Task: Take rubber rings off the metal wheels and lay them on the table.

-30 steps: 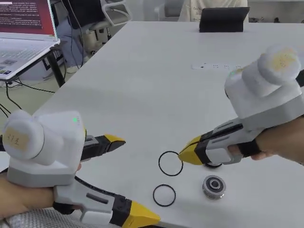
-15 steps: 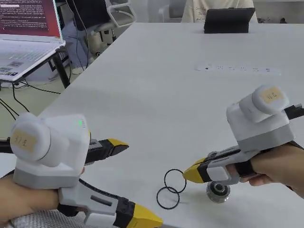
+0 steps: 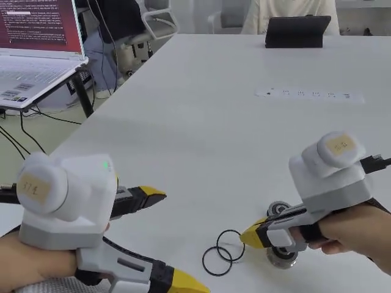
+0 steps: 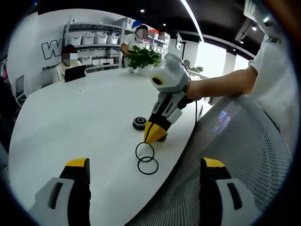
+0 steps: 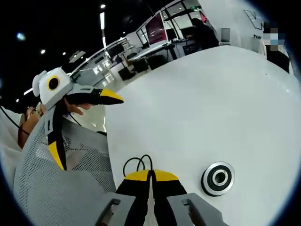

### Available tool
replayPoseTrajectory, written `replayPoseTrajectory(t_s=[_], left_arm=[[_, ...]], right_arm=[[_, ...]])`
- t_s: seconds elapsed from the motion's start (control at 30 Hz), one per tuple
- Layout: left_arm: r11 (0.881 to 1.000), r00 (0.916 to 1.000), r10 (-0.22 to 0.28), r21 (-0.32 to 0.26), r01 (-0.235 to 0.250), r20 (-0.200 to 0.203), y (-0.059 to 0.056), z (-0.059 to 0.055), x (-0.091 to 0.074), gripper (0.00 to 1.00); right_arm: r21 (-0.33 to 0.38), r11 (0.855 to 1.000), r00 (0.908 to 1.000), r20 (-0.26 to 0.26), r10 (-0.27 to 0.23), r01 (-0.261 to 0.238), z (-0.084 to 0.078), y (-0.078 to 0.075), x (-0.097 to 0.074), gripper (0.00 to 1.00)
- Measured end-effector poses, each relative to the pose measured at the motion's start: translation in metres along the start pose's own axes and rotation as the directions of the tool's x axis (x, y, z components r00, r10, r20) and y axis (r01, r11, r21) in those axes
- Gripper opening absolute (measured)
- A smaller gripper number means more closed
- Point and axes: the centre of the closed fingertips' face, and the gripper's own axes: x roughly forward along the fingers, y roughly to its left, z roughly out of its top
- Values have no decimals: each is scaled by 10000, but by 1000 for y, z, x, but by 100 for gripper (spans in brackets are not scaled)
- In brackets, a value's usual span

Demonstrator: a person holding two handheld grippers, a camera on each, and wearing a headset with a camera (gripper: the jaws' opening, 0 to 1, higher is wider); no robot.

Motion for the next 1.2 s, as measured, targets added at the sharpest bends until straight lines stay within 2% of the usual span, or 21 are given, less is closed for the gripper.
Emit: replayPoseTrajectory(t_s=[0.27, 0.67, 1.03, 1.2], left_arm=[[10000, 10000, -25, -66, 25, -6, 1, -1, 0, 95], [9999, 10000, 30, -150, -30, 36, 2, -1, 0, 95], [9999, 10000, 52, -141, -52, 24, 3, -1, 1, 95], [9999, 10000, 77, -153, -76, 35, 3, -1, 0, 95]], right_arm=[[-288, 9993, 9996, -145, -232, 228, -3, -4, 2, 1], [-375, 9981, 9988, -15, -490, 489, 1, -10, -2, 4], [-373, 9968, 9941, 843, -678, 712, 25, -14, -22, 6], [-270, 9962, 9848, 1559, -773, 825, 41, -14, -38, 8]])
